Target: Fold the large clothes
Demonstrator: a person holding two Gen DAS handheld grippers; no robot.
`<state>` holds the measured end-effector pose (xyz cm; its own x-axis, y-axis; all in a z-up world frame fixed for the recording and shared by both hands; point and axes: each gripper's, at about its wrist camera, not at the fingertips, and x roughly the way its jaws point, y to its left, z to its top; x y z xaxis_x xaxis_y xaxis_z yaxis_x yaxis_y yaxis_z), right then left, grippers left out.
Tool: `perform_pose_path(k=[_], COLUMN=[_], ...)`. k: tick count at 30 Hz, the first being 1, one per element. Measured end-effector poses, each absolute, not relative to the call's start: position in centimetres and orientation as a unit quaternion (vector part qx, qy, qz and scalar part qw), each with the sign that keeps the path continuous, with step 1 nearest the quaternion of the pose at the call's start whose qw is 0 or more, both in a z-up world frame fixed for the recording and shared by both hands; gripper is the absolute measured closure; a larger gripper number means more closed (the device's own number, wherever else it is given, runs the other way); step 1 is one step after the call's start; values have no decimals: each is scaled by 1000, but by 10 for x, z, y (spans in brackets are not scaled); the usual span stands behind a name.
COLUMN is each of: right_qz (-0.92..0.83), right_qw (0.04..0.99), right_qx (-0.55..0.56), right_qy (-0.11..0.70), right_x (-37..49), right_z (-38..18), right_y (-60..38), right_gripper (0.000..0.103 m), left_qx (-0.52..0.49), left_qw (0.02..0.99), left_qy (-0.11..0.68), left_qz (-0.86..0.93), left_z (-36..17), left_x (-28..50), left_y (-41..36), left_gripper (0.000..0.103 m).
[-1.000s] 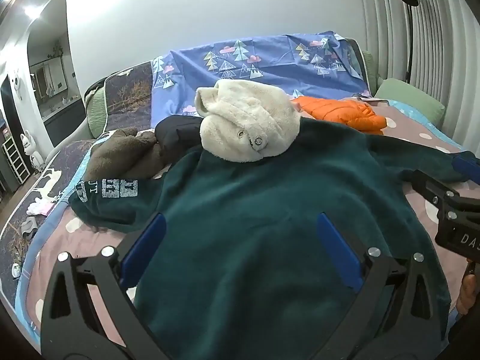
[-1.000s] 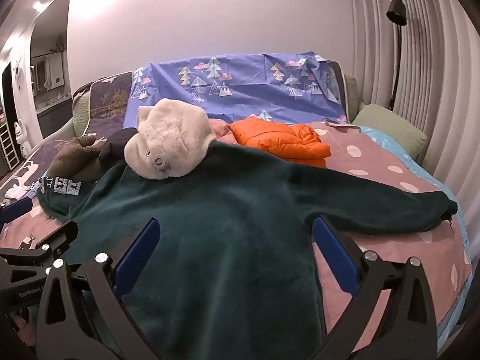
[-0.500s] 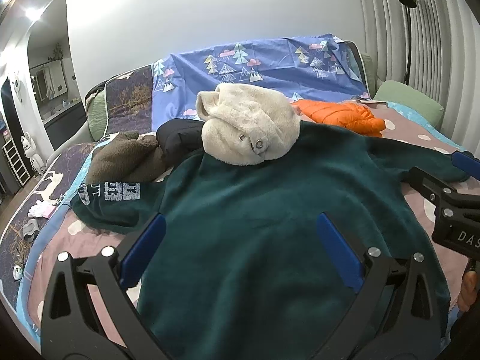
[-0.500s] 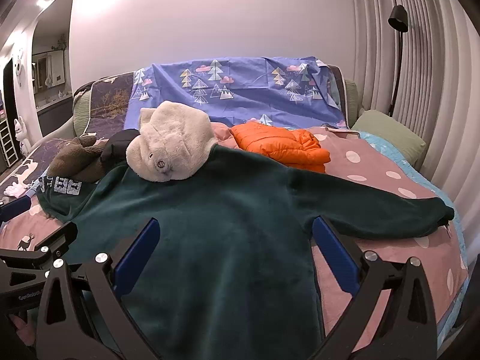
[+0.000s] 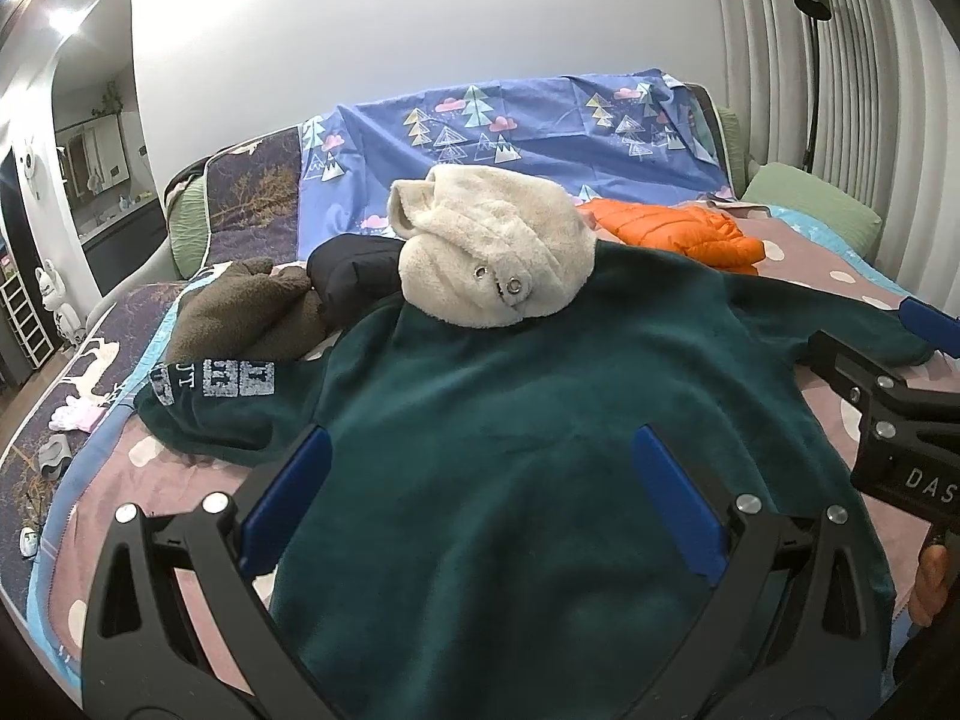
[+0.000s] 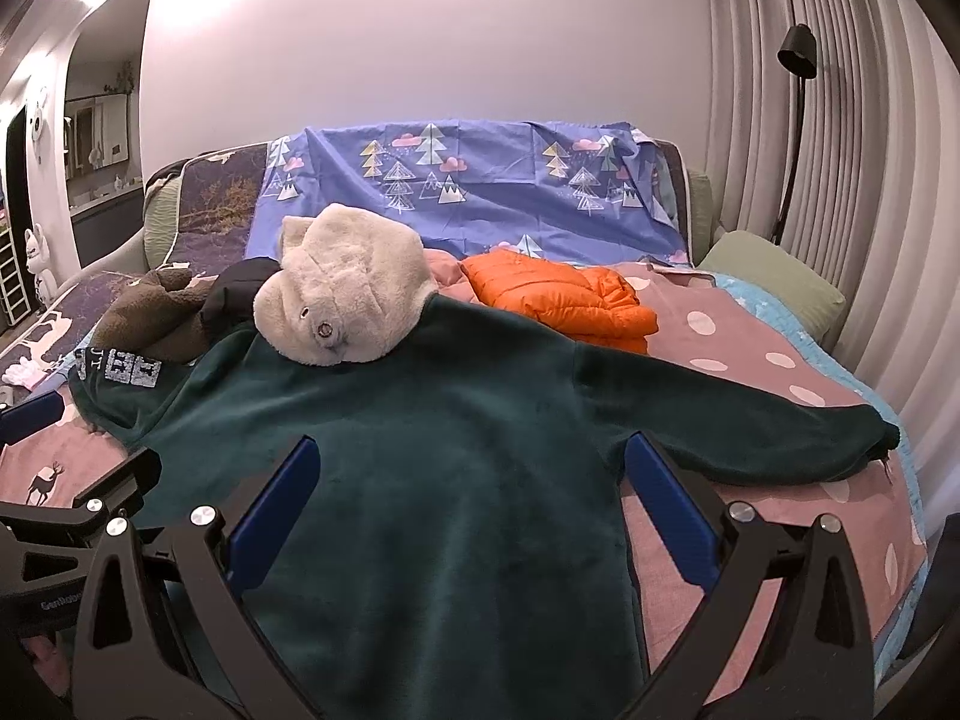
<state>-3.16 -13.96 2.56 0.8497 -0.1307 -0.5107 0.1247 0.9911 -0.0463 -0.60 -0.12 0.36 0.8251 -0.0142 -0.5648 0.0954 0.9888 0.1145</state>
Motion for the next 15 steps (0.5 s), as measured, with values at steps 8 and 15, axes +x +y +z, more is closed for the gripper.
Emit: perform_pose_path(k=[8, 15], right_qz=[-81, -91], right_qw=[960, 960], right_qx=[-7, -10], right_qy=[267, 266], right_x=[-31, -31], right_z=[24, 22], right_y=[-139, -140], right_gripper=[1, 1], left_qx=[60, 49], left_qw=[952, 951], left_qy=[298, 302], left_qz=[-40, -52], left_z=[-1, -5], left_x=[-5, -3], left_y=[1, 3], left_gripper=[2, 2])
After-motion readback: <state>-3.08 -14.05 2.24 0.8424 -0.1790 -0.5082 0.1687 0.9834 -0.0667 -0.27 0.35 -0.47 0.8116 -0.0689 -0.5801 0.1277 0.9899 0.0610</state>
